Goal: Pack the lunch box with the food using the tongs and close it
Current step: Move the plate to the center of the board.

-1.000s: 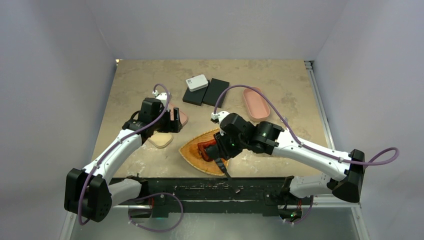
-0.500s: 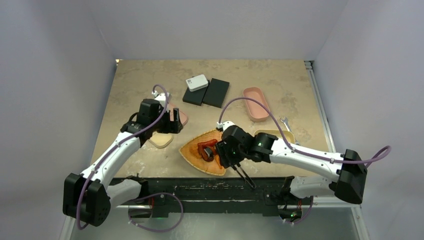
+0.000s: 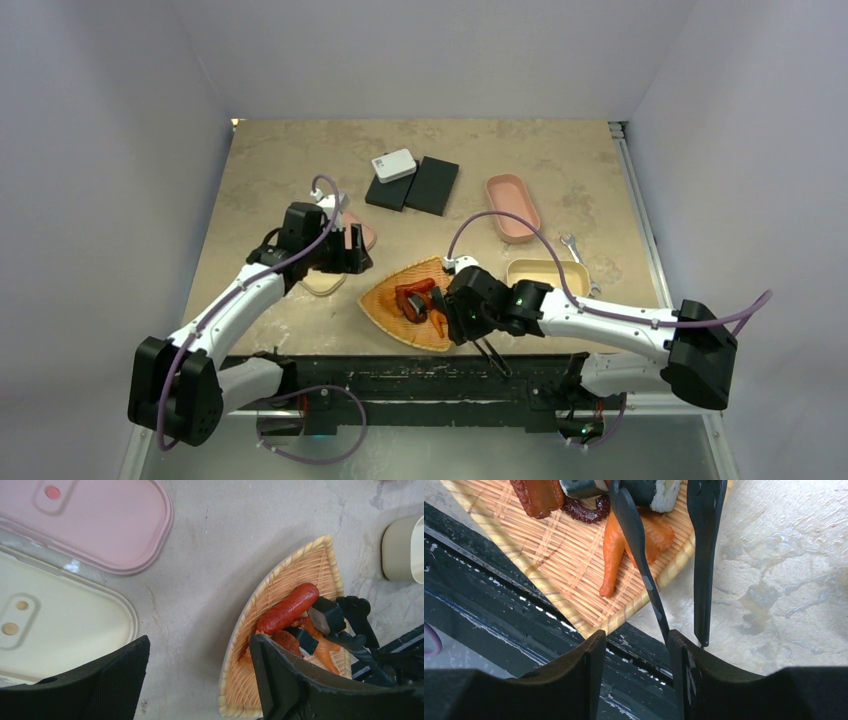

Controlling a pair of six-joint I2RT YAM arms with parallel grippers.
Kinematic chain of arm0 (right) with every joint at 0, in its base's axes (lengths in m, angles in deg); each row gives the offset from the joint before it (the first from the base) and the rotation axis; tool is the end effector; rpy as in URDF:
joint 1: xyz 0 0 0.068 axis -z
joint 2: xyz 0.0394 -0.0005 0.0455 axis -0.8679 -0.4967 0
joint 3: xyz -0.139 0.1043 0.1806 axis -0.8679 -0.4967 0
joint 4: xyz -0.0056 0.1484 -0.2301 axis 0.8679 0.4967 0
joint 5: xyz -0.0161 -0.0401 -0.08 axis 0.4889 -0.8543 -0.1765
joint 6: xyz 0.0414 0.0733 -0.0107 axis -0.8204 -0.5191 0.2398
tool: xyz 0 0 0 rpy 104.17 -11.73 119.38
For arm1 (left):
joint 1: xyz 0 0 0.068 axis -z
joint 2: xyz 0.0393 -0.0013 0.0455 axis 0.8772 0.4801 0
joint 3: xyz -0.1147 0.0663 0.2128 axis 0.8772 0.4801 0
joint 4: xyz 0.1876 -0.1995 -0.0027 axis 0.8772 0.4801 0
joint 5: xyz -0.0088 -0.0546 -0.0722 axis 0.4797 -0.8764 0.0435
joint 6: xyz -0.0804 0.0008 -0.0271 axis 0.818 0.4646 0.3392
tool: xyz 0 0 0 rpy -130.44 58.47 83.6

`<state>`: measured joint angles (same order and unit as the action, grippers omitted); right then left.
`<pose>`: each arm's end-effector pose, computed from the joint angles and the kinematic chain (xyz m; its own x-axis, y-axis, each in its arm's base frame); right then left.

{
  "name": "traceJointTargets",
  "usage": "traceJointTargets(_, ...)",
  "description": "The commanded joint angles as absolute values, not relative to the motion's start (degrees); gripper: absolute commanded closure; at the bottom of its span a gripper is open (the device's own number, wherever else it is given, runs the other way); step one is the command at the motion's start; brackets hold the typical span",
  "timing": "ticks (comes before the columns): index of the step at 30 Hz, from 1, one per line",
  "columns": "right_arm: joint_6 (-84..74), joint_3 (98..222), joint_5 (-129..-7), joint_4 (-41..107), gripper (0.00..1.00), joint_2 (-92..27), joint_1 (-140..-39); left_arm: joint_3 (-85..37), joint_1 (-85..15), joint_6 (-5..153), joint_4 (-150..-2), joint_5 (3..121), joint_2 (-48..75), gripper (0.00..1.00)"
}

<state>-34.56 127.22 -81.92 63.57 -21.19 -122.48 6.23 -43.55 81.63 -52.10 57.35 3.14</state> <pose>0.1340 0.2382 0.1514 -0.8217 -0.3015 -0.4836 -0.4573 0.8552 0.2439 0.2653 -0.1024 0.1830 -0.7809 -0.0886 -0.6183 0.2002 0.9022 -0.3821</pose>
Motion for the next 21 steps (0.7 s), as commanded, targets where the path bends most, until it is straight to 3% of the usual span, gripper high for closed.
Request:
traceJointTargets(1, -36.3, 125.9, -81.2, 59.6, 0.49, -20.3, -122.7, 9.9, -43.4, 87.5, -53.8, 52.9, 3.1, 0.28)
traceJointTargets(11, -36.3, 124.4, -81.2, 57.9, 0.57, -22.2, -122.7, 14.1, -41.9, 93.6, -55.6, 52.8, 3.3, 0.31)
traceJointTargets(21, -36.2, 127.4, -85.3, 59.4, 0.55, -21.5, -122.7, 15.0, -39.5, 94.7, -56.8, 53.2, 6.2, 0.53)
